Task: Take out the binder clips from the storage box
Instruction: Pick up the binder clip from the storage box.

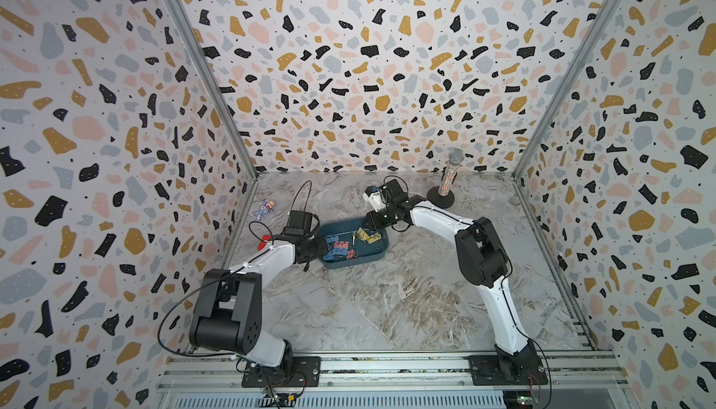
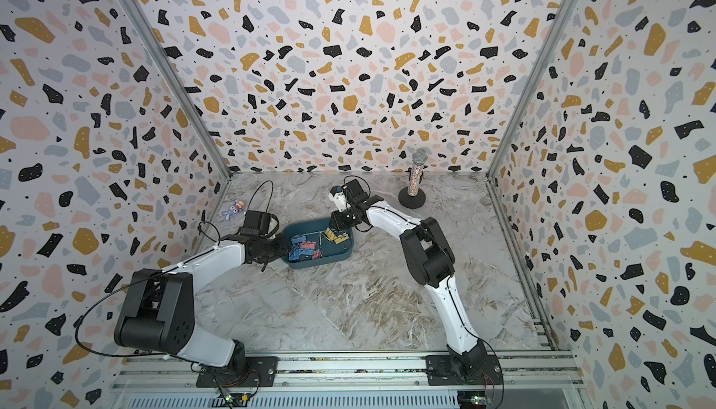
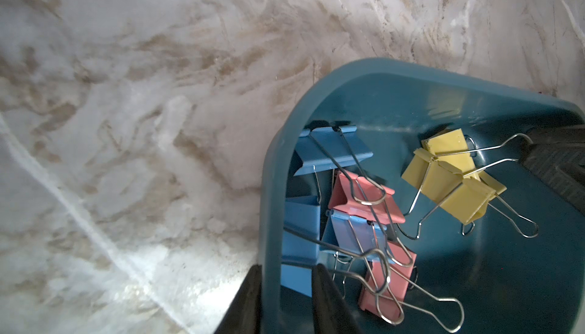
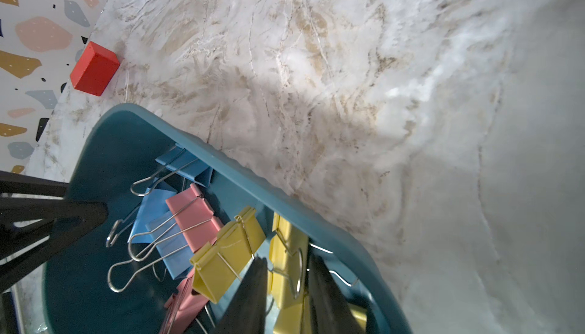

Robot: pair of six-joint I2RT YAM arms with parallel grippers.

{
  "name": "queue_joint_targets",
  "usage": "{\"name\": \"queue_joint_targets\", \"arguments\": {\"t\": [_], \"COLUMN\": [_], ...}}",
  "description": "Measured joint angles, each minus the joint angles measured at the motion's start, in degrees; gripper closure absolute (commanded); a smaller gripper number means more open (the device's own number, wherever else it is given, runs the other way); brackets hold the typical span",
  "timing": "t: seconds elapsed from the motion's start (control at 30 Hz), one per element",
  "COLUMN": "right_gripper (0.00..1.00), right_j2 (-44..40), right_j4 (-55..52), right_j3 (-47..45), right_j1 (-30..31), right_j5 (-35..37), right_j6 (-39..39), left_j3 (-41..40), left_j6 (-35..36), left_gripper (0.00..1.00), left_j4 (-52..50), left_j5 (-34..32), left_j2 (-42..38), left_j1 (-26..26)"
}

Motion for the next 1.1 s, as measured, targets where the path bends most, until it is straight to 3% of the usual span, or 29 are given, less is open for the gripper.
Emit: {"name": "queue_joint_targets", "arguments": {"t": [0.83,1.1], "right_gripper": [0.99,1.00], "right_j2": [0.74,-2.03], "right_j4": [-0.90,-0.55], "right_j3": [0.96,-0.57], "right_j1": [0.04,0.09], "right_j5": [-0.74,-0.09], "right_j6": [0.17,0.13], "left_j3": [-0.31,-0.33], "left_j6": [-0.11,-0.11], "left_gripper": [0.71,0.71], "left_j4": [0.35,0.37], "left_j5": [0.09,0.09], "left_j2": [-0.63,-0.63], "left_j1": [0.00,0.00]}}
